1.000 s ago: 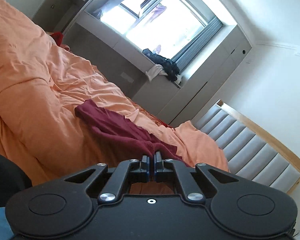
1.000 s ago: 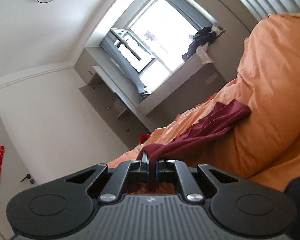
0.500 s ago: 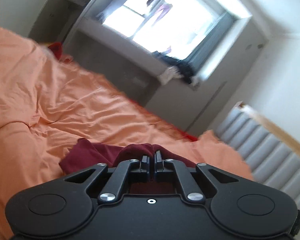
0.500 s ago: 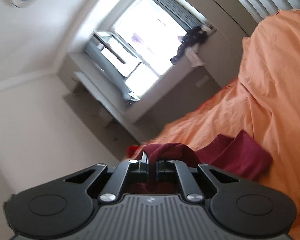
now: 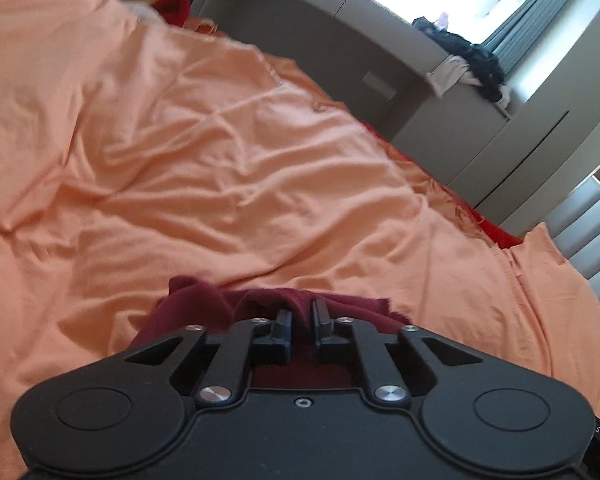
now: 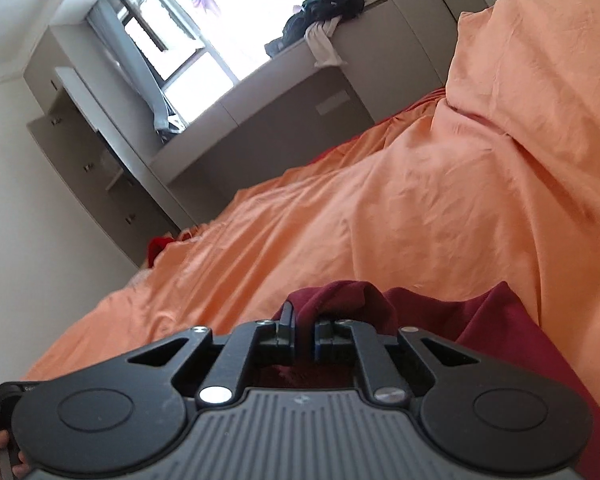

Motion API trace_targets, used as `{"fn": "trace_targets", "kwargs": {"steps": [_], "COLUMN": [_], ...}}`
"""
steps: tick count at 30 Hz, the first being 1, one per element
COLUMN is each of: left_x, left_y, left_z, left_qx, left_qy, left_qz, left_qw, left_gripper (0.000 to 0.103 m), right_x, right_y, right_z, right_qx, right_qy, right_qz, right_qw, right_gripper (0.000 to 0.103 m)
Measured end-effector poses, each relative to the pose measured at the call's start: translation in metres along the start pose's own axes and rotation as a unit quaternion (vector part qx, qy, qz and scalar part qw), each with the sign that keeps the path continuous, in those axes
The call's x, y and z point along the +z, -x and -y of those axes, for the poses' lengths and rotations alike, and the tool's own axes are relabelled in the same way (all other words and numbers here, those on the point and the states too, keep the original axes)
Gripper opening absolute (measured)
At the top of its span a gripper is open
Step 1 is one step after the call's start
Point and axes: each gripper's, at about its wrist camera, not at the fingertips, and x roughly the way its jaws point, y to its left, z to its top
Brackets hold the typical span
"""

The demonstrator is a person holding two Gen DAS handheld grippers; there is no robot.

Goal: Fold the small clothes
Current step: 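Grasp the hem with the left gripper while the right gripper also holds it, then fold the hem over the shirt body with both grippers and release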

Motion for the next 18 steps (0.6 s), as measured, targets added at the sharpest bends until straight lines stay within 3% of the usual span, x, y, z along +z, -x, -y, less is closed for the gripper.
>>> {"fn": "trace_targets", "kwargs": {"steps": [1, 2, 3, 4, 5, 7, 9, 12, 15, 18], "left_x": [-0.001, -0.003, -0.004, -0.007, -0.011, -0.017, -0.019, -0.025, -0.033, -0.037], "left_y": [-0.004, -0.007, -0.008, -0.007, -0.004, 0.006, 0.015, 0.026, 0.028, 0.017], "left_z": [-0.004, -0.009, -0.012, -0.017, -0.021, -0.027, -0.029, -0.025, -0.010, 0.007], "left_qx": [-0.002, -0.007, -0.014, -0.027, -0.036, -0.042, -0.039, -0.028, 0.007, 0.050], "left_qy": [0.005, 0.008, 0.010, 0.012, 0.013, 0.006, -0.005, -0.040, -0.111, -0.179], "left_qz": [-0.004, -0.005, -0.005, 0.002, 0.014, 0.039, 0.056, 0.071, 0.076, 0.070], "left_qw": [1.0000, 0.9999, 0.9998, 0.9996, 0.9992, 0.9983, 0.9977, 0.9962, 0.9909, 0.9800], "left_gripper": [0.022, 0.038, 0.049, 0.070, 0.082, 0.091, 0.096, 0.100, 0.101, 0.102], "right_x": [0.000, -0.003, -0.005, -0.010, -0.014, -0.026, -0.033, -0.042, -0.043, -0.040], "right_y": [-0.002, -0.001, 0.001, 0.006, 0.013, 0.029, 0.040, 0.050, 0.046, 0.028], "right_z": [0.002, 0.004, 0.005, 0.007, 0.010, 0.012, 0.012, 0.006, -0.006, -0.018], "right_qx": [-0.001, 0.003, 0.005, 0.010, 0.021, 0.030, 0.009, -0.029, -0.075, -0.108], "right_qy": [0.001, 0.000, 0.000, 0.005, 0.015, 0.046, 0.079, 0.143, 0.221, 0.286], "right_qz": [-0.002, -0.002, -0.002, 0.003, 0.011, 0.021, 0.027, 0.035, 0.040, 0.039], "right_qw": [1.000, 1.000, 1.000, 1.000, 1.000, 0.998, 0.996, 0.989, 0.971, 0.951], "right_gripper": [0.019, 0.041, 0.072, 0.083, 0.093, 0.096, 0.102, 0.103, 0.103, 0.103]}}
